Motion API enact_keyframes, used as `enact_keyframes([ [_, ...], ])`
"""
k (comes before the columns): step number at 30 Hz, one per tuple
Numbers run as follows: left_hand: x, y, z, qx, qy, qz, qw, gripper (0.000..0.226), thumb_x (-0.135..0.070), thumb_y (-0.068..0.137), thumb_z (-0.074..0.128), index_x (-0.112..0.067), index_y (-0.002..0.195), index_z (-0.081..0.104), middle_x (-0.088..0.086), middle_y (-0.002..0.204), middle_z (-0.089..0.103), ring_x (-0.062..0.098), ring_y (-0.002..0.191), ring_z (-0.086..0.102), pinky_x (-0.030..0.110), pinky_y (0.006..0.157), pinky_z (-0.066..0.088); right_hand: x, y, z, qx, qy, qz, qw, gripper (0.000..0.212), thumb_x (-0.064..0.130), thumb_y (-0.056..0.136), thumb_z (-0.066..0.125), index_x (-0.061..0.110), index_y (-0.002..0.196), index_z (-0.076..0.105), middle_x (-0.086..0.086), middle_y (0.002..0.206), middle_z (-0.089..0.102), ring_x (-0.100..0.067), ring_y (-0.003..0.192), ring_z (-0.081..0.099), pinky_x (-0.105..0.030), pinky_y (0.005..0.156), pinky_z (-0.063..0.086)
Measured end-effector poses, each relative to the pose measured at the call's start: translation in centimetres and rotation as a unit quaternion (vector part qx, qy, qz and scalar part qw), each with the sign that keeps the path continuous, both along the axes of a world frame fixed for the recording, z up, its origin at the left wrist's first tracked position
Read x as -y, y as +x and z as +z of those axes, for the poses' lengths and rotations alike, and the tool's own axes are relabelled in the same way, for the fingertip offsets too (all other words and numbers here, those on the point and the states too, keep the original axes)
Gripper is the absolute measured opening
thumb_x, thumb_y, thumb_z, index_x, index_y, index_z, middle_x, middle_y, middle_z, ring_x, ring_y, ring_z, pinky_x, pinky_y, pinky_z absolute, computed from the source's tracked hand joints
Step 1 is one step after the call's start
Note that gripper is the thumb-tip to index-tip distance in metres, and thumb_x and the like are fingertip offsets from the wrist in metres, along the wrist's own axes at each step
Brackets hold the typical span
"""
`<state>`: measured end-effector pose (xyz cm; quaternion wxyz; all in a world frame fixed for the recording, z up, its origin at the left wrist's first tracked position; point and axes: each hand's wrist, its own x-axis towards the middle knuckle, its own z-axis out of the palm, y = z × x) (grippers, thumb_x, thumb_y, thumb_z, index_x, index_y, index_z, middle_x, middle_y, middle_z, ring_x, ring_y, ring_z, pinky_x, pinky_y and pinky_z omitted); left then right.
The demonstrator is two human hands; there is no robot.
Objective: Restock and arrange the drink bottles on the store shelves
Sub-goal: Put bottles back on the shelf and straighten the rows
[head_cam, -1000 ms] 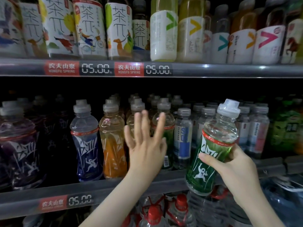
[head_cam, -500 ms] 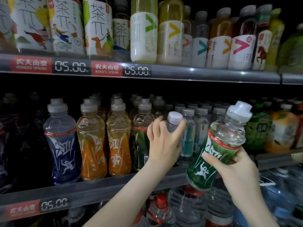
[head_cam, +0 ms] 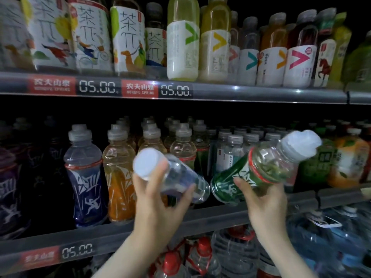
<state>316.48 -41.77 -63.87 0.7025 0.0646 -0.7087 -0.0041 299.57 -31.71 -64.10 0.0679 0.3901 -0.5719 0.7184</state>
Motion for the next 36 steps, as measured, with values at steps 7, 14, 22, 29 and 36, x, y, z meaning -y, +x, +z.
enact_keyframes([
  [7, 2.5, 6.9, 1.8, 0.039, 0.07, 0.021, 0.997, 0.099, -0.037, 0.076, 0.073, -0.055, 0.144, 0.004, -0.019, 0.131, 0.028, -0.011, 0.126, 0.03, 0.014, 0.093, 0.043, 6.4, 0.5, -0.3, -0.026, 0.099, 0.031, 0.994, 0.061, 0.025, 0.079, 0.077, 0.029, 0.129, 0.041, 0.013, 0.117, 0.057, -0.003, 0.106, 0.054, -0.011, 0.086, 0.038],
  [14, 3.2, 9.4, 1.1, 0.133, 0.112, 0.061, 0.983, 0.104, -0.035, 0.076, 0.07, -0.054, 0.144, -0.006, 0.012, 0.13, 0.04, -0.013, 0.1, 0.038, 0.0, 0.078, 0.037, 9.9, 0.8, 0.1, 0.006, 0.247, 0.005, 0.969, 0.067, 0.038, 0.087, 0.067, 0.005, 0.137, 0.037, -0.004, 0.12, 0.054, -0.028, 0.098, 0.056, -0.029, 0.067, 0.042],
  [22, 2.9, 7.8, 1.0, 0.159, 0.172, -0.014, 0.972, 0.108, -0.029, 0.079, 0.073, -0.072, 0.13, -0.012, -0.021, 0.127, 0.033, -0.002, 0.084, 0.051, 0.016, 0.065, 0.046, 6.2, 6.2, 1.0, -0.168, 0.159, -0.074, 0.97, 0.09, 0.042, 0.085, 0.061, 0.012, 0.153, 0.012, -0.002, 0.157, 0.021, -0.014, 0.142, 0.023, -0.029, 0.112, 0.021],
  [29, 1.5, 6.2, 1.2, 0.169, 0.163, -0.011, 0.972, 0.104, -0.034, 0.081, 0.071, -0.064, 0.137, -0.011, -0.009, 0.129, 0.036, -0.007, 0.094, 0.049, 0.008, 0.069, 0.044, 5.3, 7.7, -0.3, -0.134, 0.152, 0.08, 0.976, 0.082, 0.061, 0.079, 0.05, 0.028, 0.15, 0.023, 0.014, 0.152, 0.026, -0.003, 0.139, 0.027, -0.033, 0.115, 0.028],
  [36, 2.4, 7.8, 0.7, 0.154, 0.192, 0.045, 0.968, 0.108, -0.032, 0.079, 0.073, -0.071, 0.131, -0.013, -0.008, 0.123, 0.039, 0.012, 0.081, 0.051, 0.028, 0.061, 0.051, 7.8, 3.8, -1.8, -0.019, 0.249, 0.029, 0.968, 0.111, 0.044, 0.076, 0.074, 0.018, 0.153, -0.002, -0.003, 0.161, 0.006, -0.02, 0.147, 0.012, -0.037, 0.115, 0.019],
])
